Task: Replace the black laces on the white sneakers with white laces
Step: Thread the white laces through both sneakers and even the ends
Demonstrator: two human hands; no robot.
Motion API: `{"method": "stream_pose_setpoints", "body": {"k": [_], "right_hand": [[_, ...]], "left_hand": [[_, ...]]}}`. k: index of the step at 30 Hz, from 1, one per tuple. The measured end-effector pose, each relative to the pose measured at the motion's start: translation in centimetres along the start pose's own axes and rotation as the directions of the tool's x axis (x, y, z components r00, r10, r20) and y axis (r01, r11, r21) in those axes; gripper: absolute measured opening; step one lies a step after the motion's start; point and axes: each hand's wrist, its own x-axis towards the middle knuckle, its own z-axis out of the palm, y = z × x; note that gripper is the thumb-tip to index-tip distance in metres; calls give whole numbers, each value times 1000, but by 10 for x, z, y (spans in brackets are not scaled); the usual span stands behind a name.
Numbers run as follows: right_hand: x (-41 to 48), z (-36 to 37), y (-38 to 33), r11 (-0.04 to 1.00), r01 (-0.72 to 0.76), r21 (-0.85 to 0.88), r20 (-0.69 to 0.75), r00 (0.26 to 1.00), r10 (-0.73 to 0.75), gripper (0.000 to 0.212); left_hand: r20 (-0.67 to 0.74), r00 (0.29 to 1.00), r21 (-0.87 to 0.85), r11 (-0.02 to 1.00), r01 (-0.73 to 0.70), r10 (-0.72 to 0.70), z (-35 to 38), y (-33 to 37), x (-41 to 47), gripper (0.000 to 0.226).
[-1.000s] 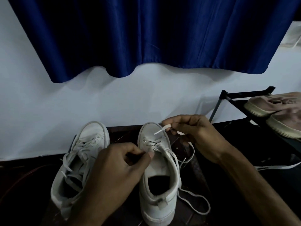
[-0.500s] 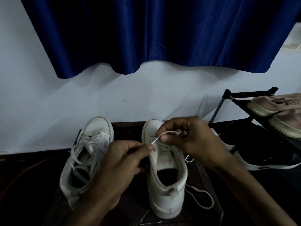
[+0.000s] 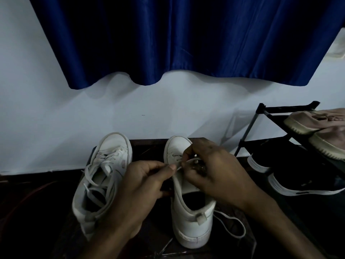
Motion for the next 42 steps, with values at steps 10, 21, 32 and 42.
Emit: {"method": "stream_pose_setpoints", "body": {"k": [10,21,32,42], "right_hand": [[-8,8,2,995,95,26,-103,990,-92,20],[-11,19,17,977,-16,211,-120,992,42,59],[-18,13,2,990,126,64,-333,938,-98,25],[-20,13,11,975,223,19,-309,928,-206,18]], "left_hand": [[3,995,-3,995,-100,100,-3,-17,1,20],[-265,946,-363,890,-277,187,-1,-16,-5,14],[-187,903,227,911,-343,387,6,-41,3,11],[0,806,534,681,-501,592,-2,-45,5,26]]}}
